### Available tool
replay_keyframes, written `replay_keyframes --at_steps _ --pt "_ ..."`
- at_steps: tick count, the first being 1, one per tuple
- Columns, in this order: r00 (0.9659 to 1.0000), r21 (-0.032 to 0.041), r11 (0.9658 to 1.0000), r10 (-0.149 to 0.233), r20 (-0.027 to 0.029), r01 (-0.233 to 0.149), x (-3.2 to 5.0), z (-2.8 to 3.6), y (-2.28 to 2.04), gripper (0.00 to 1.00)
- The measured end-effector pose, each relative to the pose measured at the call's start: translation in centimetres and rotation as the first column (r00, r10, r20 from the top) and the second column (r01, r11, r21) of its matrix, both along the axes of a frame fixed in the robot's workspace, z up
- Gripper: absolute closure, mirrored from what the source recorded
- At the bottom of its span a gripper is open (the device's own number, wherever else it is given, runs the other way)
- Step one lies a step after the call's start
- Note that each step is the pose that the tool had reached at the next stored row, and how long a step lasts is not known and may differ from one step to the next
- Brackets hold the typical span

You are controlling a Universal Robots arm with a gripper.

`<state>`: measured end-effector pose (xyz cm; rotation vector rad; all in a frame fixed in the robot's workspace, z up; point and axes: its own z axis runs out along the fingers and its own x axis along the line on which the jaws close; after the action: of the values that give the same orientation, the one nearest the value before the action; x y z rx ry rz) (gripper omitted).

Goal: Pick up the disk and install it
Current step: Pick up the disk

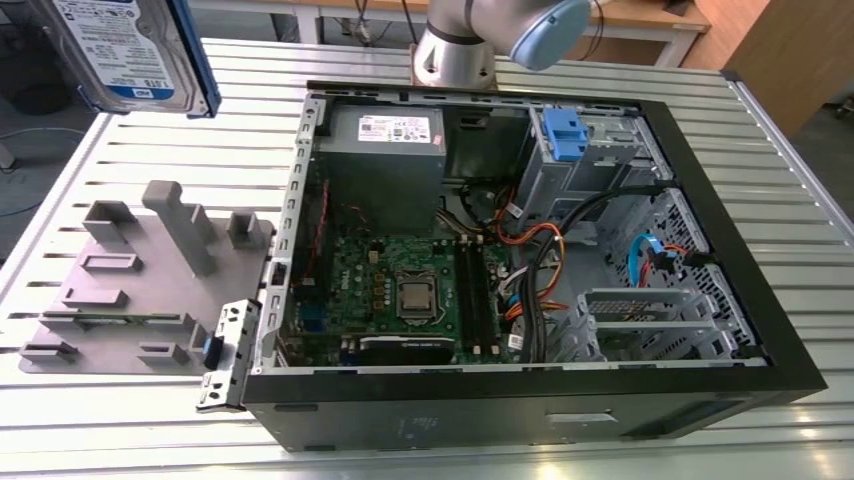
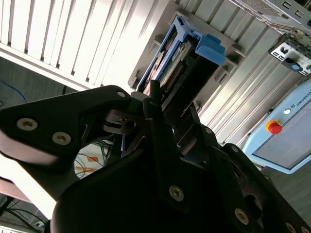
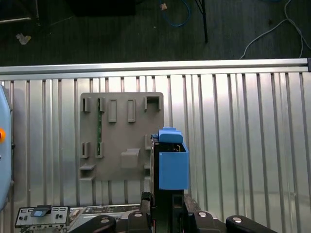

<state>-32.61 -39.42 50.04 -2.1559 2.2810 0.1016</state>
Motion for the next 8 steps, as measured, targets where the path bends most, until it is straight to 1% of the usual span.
replay_keyframes --at_steps 8 --pt "1.0 0.0 1.0 0.0 0.0 0.0 1.39 0.0 0.0 0.65"
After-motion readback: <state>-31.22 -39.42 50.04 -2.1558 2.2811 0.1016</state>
